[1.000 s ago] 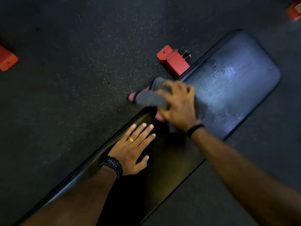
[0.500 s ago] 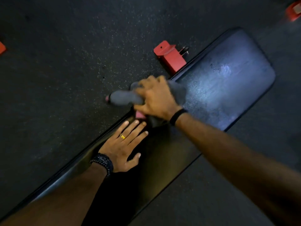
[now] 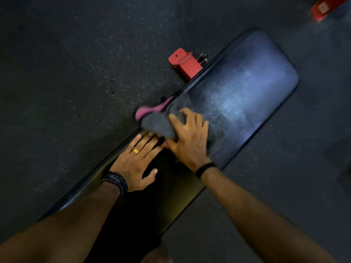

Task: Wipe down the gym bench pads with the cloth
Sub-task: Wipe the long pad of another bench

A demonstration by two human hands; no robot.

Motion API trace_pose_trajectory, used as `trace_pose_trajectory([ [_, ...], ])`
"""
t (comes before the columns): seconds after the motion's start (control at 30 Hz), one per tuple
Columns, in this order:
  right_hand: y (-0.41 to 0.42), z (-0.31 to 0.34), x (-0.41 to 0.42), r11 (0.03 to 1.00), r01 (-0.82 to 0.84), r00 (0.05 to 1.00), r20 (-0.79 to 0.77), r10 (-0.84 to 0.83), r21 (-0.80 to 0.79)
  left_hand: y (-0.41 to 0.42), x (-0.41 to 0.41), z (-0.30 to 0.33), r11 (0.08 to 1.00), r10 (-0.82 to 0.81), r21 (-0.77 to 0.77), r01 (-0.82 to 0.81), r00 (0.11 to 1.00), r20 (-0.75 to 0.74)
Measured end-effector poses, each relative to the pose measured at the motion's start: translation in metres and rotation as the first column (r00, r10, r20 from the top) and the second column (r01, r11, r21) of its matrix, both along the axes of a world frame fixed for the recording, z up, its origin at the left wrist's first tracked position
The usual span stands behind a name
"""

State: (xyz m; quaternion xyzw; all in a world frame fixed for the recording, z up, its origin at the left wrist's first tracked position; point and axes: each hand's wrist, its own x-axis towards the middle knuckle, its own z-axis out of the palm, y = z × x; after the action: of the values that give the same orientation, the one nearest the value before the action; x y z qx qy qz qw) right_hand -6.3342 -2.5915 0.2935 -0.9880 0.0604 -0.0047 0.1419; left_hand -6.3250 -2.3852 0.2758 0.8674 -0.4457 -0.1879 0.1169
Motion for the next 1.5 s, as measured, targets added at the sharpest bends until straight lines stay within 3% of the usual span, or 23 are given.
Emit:
trace_pose_trajectory([
  [0.07,-0.029,-0.001,-0.014,0.987,-0.161,0.987,0.015,0.161,-0.01,0.001,0.0,0.0,1.0,0.001,0.009,-0.001,1.0,-0.013],
  [0.1,-0.055,-0.004,-0.006,0.99,-0.139,0.99,0.038,0.139,-0.024,0.001,0.0,-0.001,1.0,-0.003,0.011,0.003,1.0,-0.007],
  [0.2,-0.144,-0.01,0.042,0.972,0.21,0.975,0.097,-0.201,-0.101,0.001,-0.001,-0.003,1.0,-0.012,-0.007,0.012,1.0,0.024],
  [0.27,-0.182,-0.009,0.075,0.862,0.49,0.87,0.124,-0.476,-0.128,0.001,-0.001,-0.003,1.0,-0.007,-0.013,0.008,0.999,0.037],
  [0.33,-0.178,-0.007,0.085,0.76,0.643,0.765,0.128,-0.631,-0.099,0.0,-0.001,-0.003,1.0,-0.016,-0.001,0.016,0.998,0.056],
  [0.37,-0.165,-0.006,0.079,0.754,0.651,0.758,0.136,-0.639,-0.089,0.0,-0.001,-0.003,1.0,-0.021,0.01,0.02,0.998,0.056],
  [0.43,-0.122,-0.004,0.041,0.846,0.532,0.843,0.118,-0.525,-0.035,-0.003,-0.002,-0.001,1.0,-0.013,0.022,0.012,0.998,0.058],
  [0.53,-0.054,0.004,-0.046,0.985,0.162,0.986,0.034,-0.165,0.066,-0.008,-0.004,0.004,1.0,-0.004,0.026,0.002,0.997,0.072],
  [0.6,-0.057,0.0,-0.083,0.993,-0.107,0.994,0.033,0.105,0.045,-0.018,0.002,0.008,1.0,-0.016,0.024,0.014,0.996,0.087],
  [0.67,-0.103,-0.011,-0.082,0.984,-0.18,0.98,0.086,0.18,0.0,-0.042,0.015,0.013,0.999,-0.03,-0.024,0.032,0.996,0.083],
  [0.77,-0.192,-0.02,-0.033,0.987,0.157,0.973,0.174,-0.149,-0.036,-0.099,0.044,0.019,0.993,-0.077,-0.078,0.084,0.993,0.089],
  [0.83,-0.243,-0.014,0.008,0.889,0.456,0.882,0.148,-0.447,-0.038,-0.139,0.065,0.022,0.993,-0.086,-0.071,0.094,0.991,0.107],
  [0.9,-0.258,-0.009,0.031,0.733,0.68,0.723,0.149,-0.674,0.012,-0.17,0.084,0.026,0.997,-0.047,-0.055,0.053,0.993,0.111],
  [0.97,-0.231,-0.008,0.023,0.667,0.741,0.652,0.151,-0.743,0.077,-0.191,0.101,0.03,0.999,0.005,-0.045,0.001,0.992,0.126],
  [1.13,-0.08,-0.01,-0.085,0.737,0.628,0.75,0.056,-0.659,0.249,-0.218,0.117,0.023,0.999,-0.043,0.003,0.043,0.989,0.142],
  [1.2,-0.054,-0.015,-0.112,0.712,0.63,0.743,0.028,-0.669,0.31,-0.229,0.121,0.018,0.999,-0.051,0.025,0.048,0.993,0.107],
  [1.27,-0.071,-0.021,-0.103,0.575,0.731,0.613,0.017,-0.79,0.368,-0.239,0.12,0.011,0.999,-0.029,0.046,0.025,0.995,0.101],
  [1.4,-0.19,-0.024,-0.011,0.199,0.818,0.187,0.077,-0.979,0.54,-0.249,0.107,0.0,0.999,-0.005,0.04,-0.001,0.989,0.15],
  [1.43,-0.229,-0.023,0.013,0.142,0.827,0.122,0.074,-0.99,0.544,-0.247,0.105,-0.001,0.999,-0.008,0.039,0.002,0.987,0.161],
  [1.5,-0.307,-0.022,0.054,0.078,0.843,0.092,0.0,-0.996,0.533,-0.247,0.106,0.0,1.0,0.0,0.024,-0.004,0.986,0.164],
])
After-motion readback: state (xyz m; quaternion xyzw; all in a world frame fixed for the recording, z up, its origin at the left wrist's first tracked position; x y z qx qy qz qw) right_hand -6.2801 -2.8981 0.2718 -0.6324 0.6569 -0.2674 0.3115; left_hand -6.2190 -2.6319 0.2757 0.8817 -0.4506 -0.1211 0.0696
